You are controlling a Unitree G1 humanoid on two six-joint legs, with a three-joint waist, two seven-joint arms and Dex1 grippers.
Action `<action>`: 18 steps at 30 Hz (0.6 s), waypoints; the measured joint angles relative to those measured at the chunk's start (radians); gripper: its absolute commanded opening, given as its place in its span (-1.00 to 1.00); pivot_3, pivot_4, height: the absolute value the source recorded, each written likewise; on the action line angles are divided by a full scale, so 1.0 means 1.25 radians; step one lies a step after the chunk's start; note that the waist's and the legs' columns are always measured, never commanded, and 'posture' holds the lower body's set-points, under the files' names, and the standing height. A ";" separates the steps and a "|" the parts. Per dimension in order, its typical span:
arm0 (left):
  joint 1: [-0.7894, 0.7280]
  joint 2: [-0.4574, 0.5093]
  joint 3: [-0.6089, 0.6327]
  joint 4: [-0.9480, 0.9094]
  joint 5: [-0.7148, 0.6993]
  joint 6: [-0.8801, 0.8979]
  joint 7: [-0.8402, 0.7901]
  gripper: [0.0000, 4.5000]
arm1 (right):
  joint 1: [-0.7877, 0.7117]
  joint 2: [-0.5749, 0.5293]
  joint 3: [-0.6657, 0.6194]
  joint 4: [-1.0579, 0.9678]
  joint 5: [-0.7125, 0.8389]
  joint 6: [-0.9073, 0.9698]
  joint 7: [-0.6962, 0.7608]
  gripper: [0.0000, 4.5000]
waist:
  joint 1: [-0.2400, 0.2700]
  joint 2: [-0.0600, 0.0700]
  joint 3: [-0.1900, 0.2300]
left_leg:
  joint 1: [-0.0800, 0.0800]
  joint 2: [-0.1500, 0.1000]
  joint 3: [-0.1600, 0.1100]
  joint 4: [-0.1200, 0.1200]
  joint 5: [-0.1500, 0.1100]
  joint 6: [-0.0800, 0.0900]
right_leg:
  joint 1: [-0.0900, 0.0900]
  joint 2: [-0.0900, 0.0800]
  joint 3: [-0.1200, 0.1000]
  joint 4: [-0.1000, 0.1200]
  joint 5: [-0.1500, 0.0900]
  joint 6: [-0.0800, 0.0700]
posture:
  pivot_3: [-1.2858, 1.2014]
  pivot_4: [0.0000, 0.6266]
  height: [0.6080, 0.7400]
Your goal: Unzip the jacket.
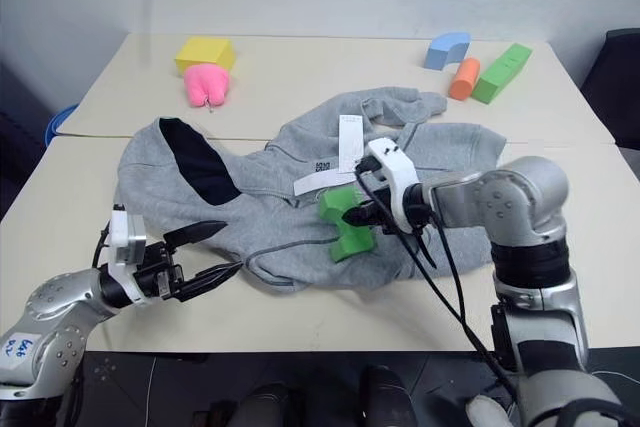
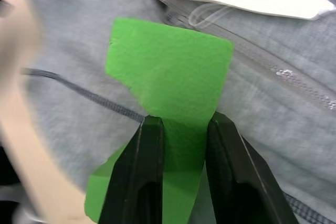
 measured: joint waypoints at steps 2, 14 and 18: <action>-0.004 -0.003 0.000 0.000 -0.001 0.000 0.002 1.00 | 0.009 -0.008 -0.083 -0.005 0.025 -0.001 0.014 -0.61 | 0.000 0.000 0.000 | 0.000 0.000 0.000 0.000 0.000 0.000 | 0.000 0.000 0.000 0.000 0.000 0.000 | 0.03 -0.52 1.00; -0.109 -0.034 -0.059 0.023 -0.020 0.003 -0.041 1.00 | 0.392 -0.530 -0.293 0.240 -0.269 -0.479 0.307 -0.61 | 0.035 -0.001 0.000 | 0.004 -0.001 0.008 -0.001 0.001 0.003 | 0.003 0.002 0.001 -0.007 0.004 0.007 | 0.03 -0.52 1.00; -0.149 -0.029 -0.097 0.066 -0.009 0.006 -0.071 1.00 | 0.364 -0.535 -0.160 0.521 -0.466 -0.737 0.285 -0.61 | 0.015 0.000 0.000 | 0.009 -0.001 0.013 -0.002 0.002 0.004 | 0.005 0.002 0.006 -0.008 0.005 0.007 | 0.03 -0.52 1.00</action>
